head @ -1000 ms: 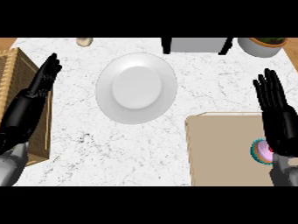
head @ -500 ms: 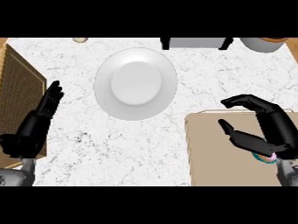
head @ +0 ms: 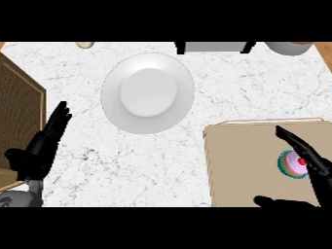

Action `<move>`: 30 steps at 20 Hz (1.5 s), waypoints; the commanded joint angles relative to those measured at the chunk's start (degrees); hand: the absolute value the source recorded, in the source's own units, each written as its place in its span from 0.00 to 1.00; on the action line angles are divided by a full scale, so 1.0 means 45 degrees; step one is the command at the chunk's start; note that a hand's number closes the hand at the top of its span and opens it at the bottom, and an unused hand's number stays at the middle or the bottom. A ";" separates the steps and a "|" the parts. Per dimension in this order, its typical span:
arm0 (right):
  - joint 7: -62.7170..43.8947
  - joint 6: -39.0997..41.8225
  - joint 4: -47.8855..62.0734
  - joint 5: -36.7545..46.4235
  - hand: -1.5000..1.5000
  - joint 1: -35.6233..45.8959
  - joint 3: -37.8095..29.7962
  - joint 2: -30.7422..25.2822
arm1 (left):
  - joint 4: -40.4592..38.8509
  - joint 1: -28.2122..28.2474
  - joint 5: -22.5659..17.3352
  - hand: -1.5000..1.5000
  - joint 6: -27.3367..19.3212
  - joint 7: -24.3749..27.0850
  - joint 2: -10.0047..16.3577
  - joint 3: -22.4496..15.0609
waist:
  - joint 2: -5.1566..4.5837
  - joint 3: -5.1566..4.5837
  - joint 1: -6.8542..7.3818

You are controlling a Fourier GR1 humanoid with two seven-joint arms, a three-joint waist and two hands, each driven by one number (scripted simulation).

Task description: Pick the cupcake from the tray and place it in the plate

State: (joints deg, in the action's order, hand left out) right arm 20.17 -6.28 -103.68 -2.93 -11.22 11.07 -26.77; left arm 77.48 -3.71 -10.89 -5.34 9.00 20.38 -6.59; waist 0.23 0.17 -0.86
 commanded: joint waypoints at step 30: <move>-0.8468 0.5182 -0.2227 0.5133 0.00 -0.0393 -0.1640 -0.3914 | -0.0505 0.0205 0.0763 0.50 0.0842 0.0046 -0.0622 0.0981 | -0.0059 -0.0044 0.0197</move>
State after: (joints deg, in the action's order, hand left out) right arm -13.74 14.75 -113.45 16.09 -15.09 1.23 -46.09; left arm 77.93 -2.66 -8.05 -2.44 6.96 18.26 -3.17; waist 0.01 -0.01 0.04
